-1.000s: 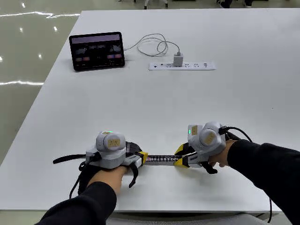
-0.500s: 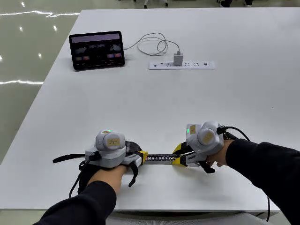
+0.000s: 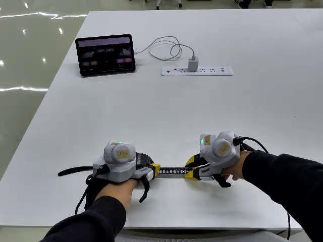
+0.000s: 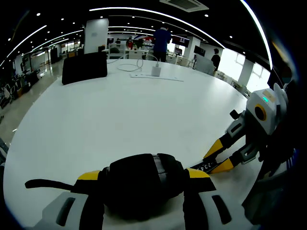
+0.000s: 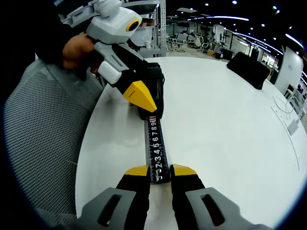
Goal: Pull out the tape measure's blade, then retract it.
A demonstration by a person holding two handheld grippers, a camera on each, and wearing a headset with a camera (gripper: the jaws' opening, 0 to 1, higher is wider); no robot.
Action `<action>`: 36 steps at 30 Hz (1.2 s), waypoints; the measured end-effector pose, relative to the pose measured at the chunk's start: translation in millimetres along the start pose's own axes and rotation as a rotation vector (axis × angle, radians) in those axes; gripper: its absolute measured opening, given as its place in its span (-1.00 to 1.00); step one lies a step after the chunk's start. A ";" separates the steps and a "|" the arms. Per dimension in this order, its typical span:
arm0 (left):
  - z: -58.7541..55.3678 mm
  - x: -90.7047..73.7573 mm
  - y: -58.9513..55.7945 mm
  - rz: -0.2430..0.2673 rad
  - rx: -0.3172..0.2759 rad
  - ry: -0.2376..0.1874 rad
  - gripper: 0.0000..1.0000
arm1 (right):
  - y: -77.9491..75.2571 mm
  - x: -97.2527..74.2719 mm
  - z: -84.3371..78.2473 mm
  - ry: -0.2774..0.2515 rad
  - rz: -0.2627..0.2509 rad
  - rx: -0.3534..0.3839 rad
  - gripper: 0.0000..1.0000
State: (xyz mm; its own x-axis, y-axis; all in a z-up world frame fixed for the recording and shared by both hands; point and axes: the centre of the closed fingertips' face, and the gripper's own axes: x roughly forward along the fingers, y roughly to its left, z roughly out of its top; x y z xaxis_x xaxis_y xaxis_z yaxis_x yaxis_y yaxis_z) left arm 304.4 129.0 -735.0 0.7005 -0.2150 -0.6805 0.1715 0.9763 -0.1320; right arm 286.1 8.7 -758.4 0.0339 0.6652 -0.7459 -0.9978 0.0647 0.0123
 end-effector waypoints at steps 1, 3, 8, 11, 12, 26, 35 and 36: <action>0.1 0.0 0.0 0.000 0.000 0.000 0.26 | -0.1 0.4 0.4 0.000 0.001 0.001 -0.76; 0.2 0.0 0.2 -0.001 -0.001 0.000 0.26 | -0.3 1.1 1.2 -0.002 0.001 0.005 -0.76; 0.2 -0.1 0.3 -0.002 -0.003 0.000 0.26 | 0.1 3.0 3.3 -0.005 0.002 0.012 -0.76; 0.2 -0.3 0.3 -0.003 -0.005 -0.001 0.26 | 0.0 4.5 4.6 -0.005 0.002 0.009 -0.76; 0.2 -0.4 0.3 -0.004 -0.005 -0.001 0.26 | -0.1 4.9 5.0 -0.005 0.003 0.008 -0.76; 0.6 -1.3 1.2 -0.016 -0.016 -0.004 0.25 | 0.7 10.0 10.9 -0.016 0.008 0.012 -0.76; 0.8 -1.6 1.7 -0.023 -0.025 -0.004 0.24 | 0.1 14.4 14.8 -0.023 0.006 0.007 -0.76; 0.8 -1.6 1.7 -0.024 -0.026 -0.004 0.24 | 0.2 15.0 15.5 -0.023 0.007 0.005 -0.76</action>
State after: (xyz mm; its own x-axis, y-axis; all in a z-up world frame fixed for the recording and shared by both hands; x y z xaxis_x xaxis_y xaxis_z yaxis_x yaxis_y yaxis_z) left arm 304.1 131.0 -733.5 0.6993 -0.2381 -0.6741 0.1699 0.9712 -0.1668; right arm 287.3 30.2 -759.2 0.0285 0.6826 -0.7302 -0.9977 0.0640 0.0208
